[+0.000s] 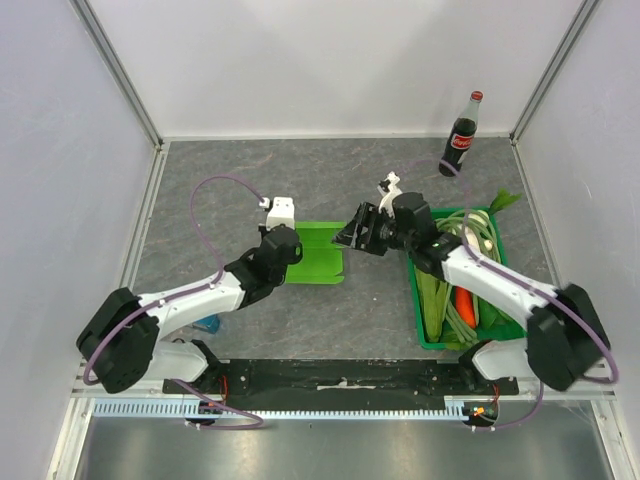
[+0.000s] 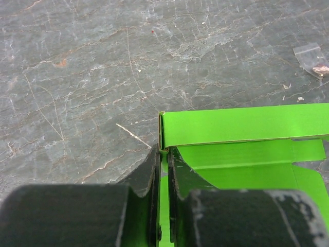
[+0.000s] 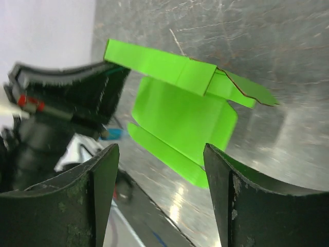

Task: Fold the paper box

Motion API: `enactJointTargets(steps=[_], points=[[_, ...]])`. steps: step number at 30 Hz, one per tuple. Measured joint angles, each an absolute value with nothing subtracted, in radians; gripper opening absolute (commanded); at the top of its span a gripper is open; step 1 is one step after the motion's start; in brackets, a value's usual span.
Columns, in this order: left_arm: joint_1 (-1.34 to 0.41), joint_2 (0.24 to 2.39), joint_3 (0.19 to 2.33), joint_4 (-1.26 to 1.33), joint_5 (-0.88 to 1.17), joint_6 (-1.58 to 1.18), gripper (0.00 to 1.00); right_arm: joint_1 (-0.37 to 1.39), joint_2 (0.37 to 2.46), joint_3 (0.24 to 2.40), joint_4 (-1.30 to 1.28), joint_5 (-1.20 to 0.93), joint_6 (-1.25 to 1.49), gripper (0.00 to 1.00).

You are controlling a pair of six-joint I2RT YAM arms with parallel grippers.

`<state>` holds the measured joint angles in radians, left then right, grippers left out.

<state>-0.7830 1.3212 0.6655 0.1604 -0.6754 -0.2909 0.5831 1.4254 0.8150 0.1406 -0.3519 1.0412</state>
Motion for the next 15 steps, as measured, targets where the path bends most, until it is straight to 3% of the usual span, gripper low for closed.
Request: enactJointTargets(steps=[6,11,15], points=[[-0.790,1.269,0.648,0.132,-0.680,-0.314,0.02,0.599,1.277,1.009,-0.271,-0.236,0.674,0.68],[-0.797,1.248,0.627,0.126,-0.693,-0.326,0.02,0.610,1.373,1.226,-0.410,-0.182,0.550,0.56],[-0.807,1.243,0.620,0.121,-0.707,-0.328,0.02,0.628,1.456,1.267,-0.432,-0.159,0.529,0.49]])
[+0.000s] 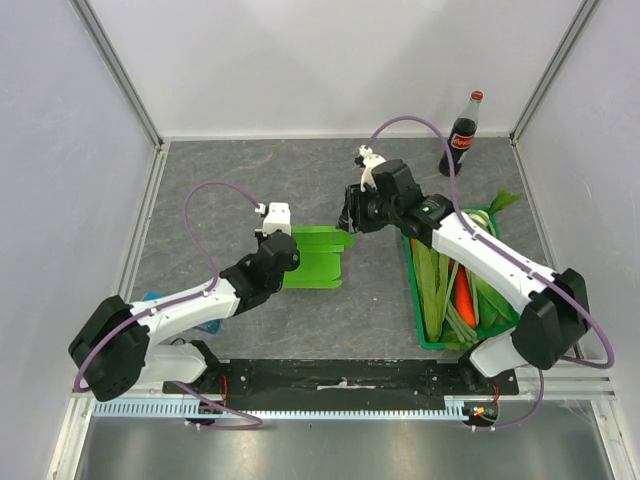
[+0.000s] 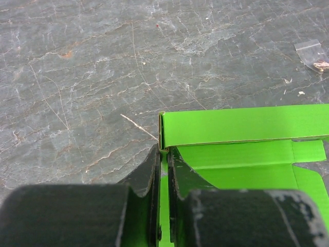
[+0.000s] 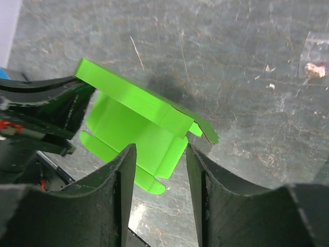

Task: Fold the paper box

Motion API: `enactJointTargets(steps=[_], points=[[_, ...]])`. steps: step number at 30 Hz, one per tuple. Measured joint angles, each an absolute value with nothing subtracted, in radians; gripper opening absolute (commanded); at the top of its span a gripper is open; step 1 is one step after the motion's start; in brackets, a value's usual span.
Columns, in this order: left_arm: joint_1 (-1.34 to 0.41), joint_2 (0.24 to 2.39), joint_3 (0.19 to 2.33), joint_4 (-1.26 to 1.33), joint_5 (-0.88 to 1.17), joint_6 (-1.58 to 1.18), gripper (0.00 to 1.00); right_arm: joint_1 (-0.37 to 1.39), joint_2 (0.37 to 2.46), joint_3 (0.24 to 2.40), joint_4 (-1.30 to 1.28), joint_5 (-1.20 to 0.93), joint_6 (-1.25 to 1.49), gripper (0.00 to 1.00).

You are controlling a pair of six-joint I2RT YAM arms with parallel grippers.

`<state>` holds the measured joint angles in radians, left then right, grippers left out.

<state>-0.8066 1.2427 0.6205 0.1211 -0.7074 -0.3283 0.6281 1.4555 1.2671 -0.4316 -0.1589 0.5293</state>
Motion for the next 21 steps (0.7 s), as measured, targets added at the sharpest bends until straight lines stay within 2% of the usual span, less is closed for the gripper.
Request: enactJointTargets(steps=[9,21], points=[[-0.823,1.242,0.615,0.121,-0.729,-0.328,0.02,0.644,1.509,1.267,-0.442,-0.160,0.532,0.48],[-0.832,1.227,0.603,0.116,-0.747,-0.328,0.02,0.636,1.549,1.184,-0.309,-0.224,0.639,0.49]])
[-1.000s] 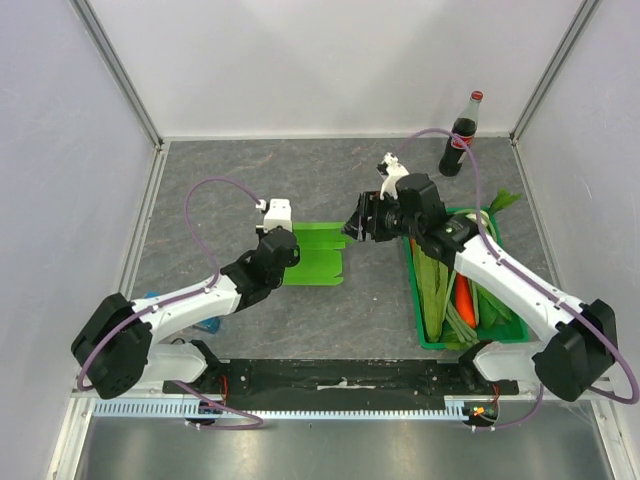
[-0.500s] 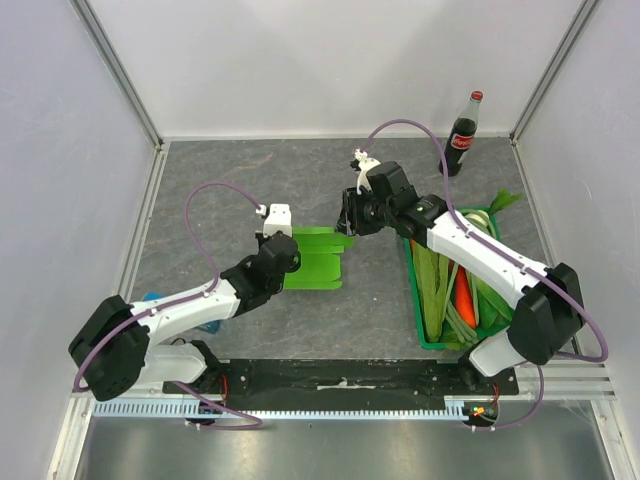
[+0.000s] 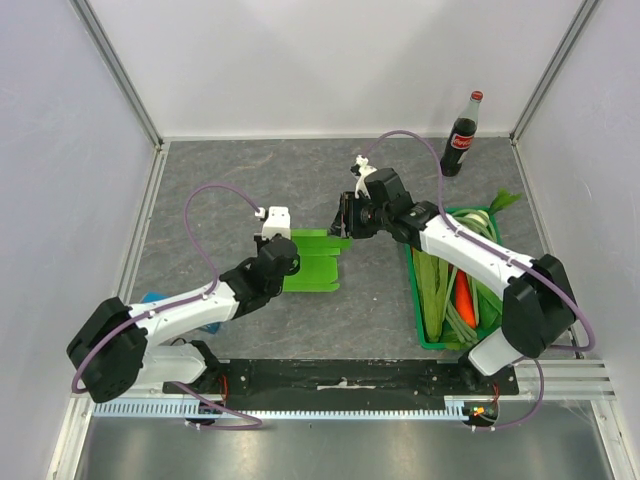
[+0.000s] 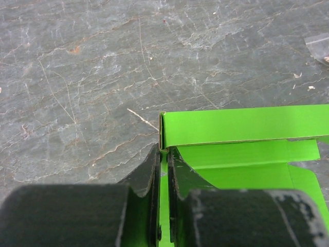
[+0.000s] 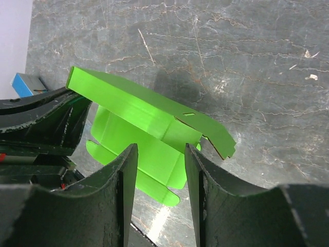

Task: Fold the paper box

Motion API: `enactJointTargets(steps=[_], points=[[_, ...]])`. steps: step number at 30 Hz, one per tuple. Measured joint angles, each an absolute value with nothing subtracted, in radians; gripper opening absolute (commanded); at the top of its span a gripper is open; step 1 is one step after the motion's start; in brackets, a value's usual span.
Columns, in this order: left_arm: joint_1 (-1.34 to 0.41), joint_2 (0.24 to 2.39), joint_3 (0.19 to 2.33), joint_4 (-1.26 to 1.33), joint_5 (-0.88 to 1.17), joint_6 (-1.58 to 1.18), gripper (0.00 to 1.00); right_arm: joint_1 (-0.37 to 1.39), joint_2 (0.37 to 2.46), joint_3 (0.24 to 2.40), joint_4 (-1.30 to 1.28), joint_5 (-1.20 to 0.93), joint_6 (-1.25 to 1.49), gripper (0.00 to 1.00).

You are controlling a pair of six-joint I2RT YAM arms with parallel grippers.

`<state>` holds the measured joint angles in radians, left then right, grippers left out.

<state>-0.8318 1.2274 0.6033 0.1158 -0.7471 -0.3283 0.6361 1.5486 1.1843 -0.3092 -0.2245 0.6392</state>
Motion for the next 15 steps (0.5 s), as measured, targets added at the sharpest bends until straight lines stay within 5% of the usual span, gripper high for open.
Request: enactJointTargets(steps=[15], points=[[-0.833,1.222,0.569,0.108,-0.757,-0.337,0.02,0.617,1.567,1.040,-0.097,-0.306,0.821,0.51]])
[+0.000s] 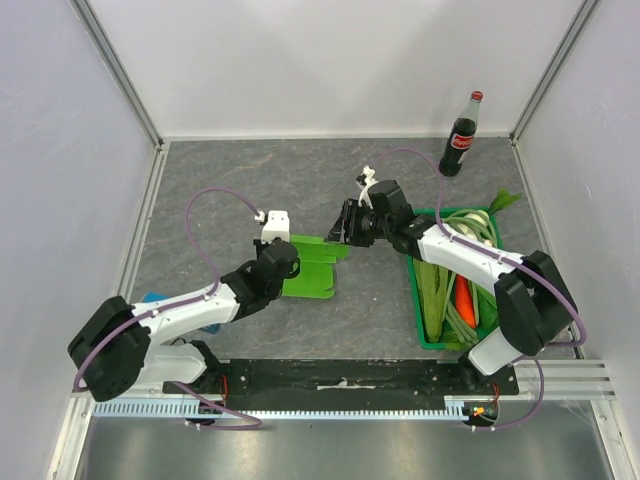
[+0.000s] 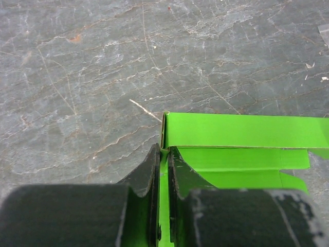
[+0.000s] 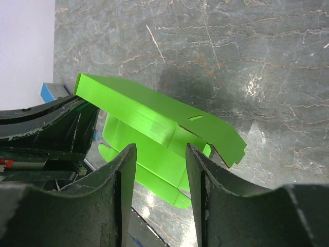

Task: Fold the paper box

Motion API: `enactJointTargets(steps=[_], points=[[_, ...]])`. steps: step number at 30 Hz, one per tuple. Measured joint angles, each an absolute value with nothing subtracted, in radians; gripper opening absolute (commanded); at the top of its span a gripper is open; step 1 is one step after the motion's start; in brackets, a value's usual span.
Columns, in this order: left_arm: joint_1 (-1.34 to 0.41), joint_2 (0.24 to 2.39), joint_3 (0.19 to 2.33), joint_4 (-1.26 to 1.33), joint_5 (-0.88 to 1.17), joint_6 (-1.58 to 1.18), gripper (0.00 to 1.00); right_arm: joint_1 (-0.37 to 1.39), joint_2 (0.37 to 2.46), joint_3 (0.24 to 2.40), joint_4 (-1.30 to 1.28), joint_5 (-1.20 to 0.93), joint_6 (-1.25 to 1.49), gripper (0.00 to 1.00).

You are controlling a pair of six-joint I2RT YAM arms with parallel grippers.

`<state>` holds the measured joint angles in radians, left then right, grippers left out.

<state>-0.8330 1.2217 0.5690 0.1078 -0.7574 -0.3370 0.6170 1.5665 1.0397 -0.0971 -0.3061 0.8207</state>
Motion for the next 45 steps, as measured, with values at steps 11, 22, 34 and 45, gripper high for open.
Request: enactJointTargets(steps=[11,22,34,45], points=[[-0.875,1.335,0.437,0.386,-0.791,-0.383,0.02,0.617,1.565,1.031,-0.165,-0.249,0.707,0.54],[-0.941,1.377,0.368,0.538,-0.881,-0.391,0.02,0.645,1.562,1.032,-0.222,-0.182,0.668,0.52],[-0.991,1.445,0.369,0.558,-1.000,-0.389,0.02,0.732,1.531,1.089,-0.314,-0.024,0.628,0.52],[-1.003,1.462,0.371,0.579,-1.028,-0.391,0.02,0.733,1.563,1.103,-0.273,-0.079,0.633,0.47]])
